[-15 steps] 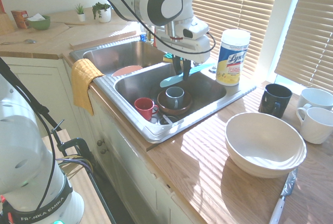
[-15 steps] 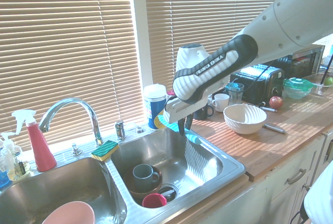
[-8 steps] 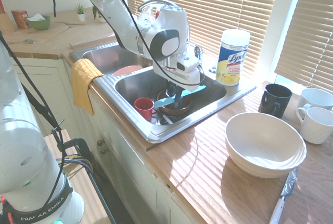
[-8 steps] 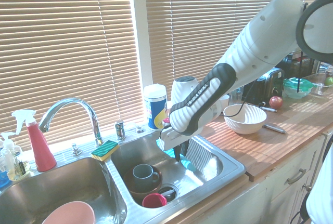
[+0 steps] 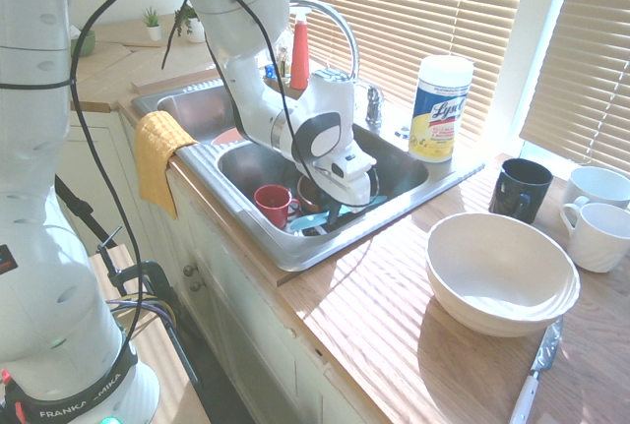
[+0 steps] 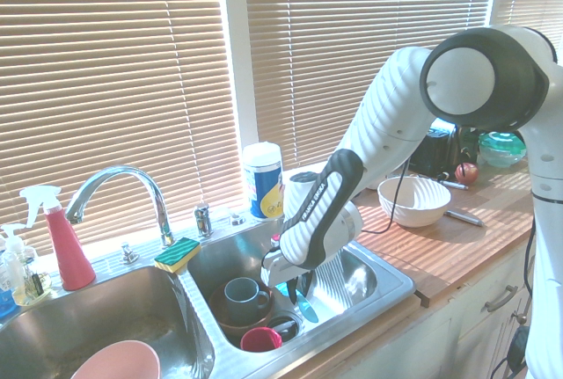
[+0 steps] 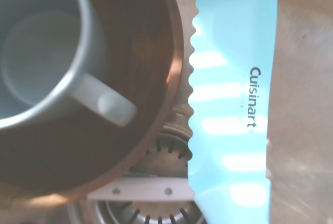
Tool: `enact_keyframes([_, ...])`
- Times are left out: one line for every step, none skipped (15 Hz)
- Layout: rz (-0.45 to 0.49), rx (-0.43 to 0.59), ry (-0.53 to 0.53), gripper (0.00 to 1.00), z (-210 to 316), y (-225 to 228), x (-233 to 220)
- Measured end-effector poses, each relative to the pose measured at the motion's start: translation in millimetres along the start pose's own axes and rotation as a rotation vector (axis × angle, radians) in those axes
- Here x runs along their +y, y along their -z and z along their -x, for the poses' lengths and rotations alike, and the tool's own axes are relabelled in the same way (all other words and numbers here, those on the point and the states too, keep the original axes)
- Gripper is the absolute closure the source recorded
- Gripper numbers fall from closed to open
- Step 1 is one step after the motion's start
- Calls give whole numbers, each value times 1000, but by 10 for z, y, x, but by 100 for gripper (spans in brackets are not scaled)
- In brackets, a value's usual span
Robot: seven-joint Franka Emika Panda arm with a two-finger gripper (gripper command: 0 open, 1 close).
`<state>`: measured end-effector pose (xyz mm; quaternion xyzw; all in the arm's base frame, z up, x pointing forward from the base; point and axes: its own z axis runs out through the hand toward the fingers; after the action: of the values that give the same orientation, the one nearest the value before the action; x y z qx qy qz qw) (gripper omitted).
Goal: Put the knife into the sink
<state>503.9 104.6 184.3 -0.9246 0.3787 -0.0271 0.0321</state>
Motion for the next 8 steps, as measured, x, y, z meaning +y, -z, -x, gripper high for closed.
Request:
enact_keyframes([7, -6, -2, 0, 9, -74, -20])
enact_keyframes([10, -13, -11, 0, 19, -121, -29])
enact_keyframes([11, -17, -17, 0, 24, -151, -38])
enact_keyframes([11, -19, -22, 0, 31, -174, -40])
enact_keyframes([11, -18, -23, 0, 36, -194, -39])
enact_keyframes([11, -16, -24, 0, 41, -215, -37])
enact_keyframes([13, -17, -24, 0, 45, -237, -31])
enact_keyframes([16, -17, -25, 0, 45, -255, -23])
